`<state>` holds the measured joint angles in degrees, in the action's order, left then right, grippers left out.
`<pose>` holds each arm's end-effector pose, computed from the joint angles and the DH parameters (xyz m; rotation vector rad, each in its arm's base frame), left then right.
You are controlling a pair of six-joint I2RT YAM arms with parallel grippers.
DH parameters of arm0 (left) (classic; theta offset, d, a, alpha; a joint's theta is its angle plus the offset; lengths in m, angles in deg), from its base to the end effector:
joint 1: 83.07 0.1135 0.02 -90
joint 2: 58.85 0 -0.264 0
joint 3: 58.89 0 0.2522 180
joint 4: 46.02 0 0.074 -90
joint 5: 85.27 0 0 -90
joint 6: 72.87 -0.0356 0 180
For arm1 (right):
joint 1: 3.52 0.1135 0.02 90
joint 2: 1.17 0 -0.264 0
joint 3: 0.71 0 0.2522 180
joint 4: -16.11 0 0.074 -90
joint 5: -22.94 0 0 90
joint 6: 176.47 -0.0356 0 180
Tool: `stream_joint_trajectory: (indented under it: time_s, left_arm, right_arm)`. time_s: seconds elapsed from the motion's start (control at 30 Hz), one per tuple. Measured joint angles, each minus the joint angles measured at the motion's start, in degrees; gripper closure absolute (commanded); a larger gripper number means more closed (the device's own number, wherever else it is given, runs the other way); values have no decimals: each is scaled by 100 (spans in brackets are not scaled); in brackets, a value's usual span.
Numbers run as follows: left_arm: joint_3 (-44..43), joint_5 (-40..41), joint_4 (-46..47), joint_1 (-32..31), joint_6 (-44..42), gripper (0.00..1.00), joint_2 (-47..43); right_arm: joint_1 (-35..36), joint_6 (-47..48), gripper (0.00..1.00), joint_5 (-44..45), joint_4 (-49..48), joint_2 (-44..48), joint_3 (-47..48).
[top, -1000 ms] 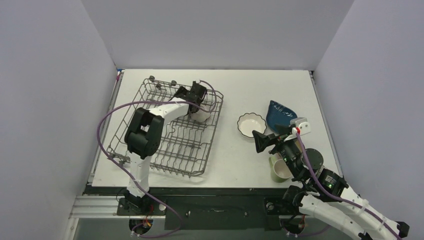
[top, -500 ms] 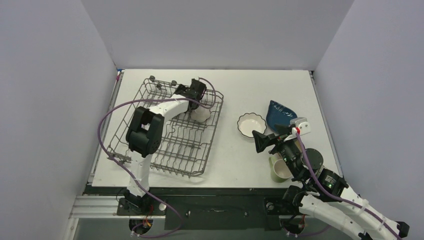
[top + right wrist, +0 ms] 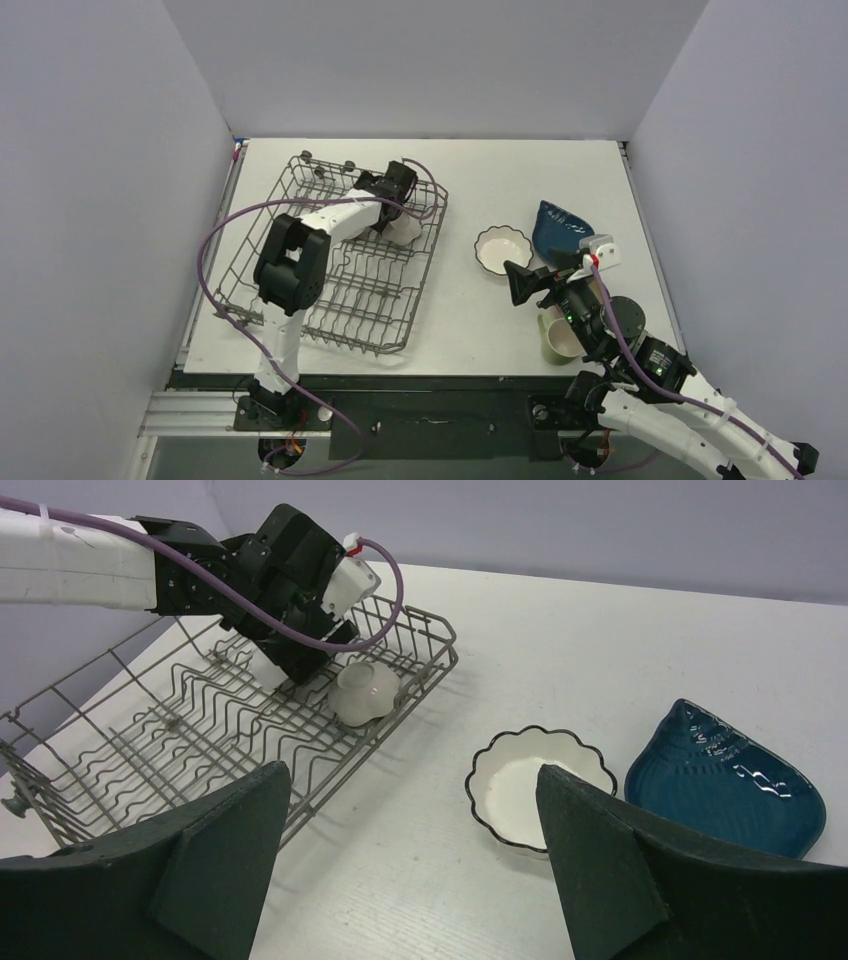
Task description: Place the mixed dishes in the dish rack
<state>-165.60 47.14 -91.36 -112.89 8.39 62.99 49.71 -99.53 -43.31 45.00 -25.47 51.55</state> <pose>0.4042 -0.2040 0.1847 0.5598 2.3425 0.7984 0.0766 0.0785 0.3387 -0.2358 1.5979 0.5724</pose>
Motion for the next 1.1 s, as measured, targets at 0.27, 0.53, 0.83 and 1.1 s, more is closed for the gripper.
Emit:
stream_joint_trajectory:
  time_s: [0.27,0.53,0.83,1.1]
  left_arm:
    - [0,-382,-236,-46,212,20,-4]
    - [-22,-664,-640,-46,468,10,-114]
    - [-22,-990,-866,-50,629,6,-678]
    - [116,-1346,-951,-50,931,6,-1303]
  right_arm:
    - [0,-17,12,-2,0,-76,-13]
    - [0,-33,12,-24,0,-76,-15]
    - [0,-35,12,-22,-2,-181,-20]
    - [0,-35,12,-20,0,-214,-22]
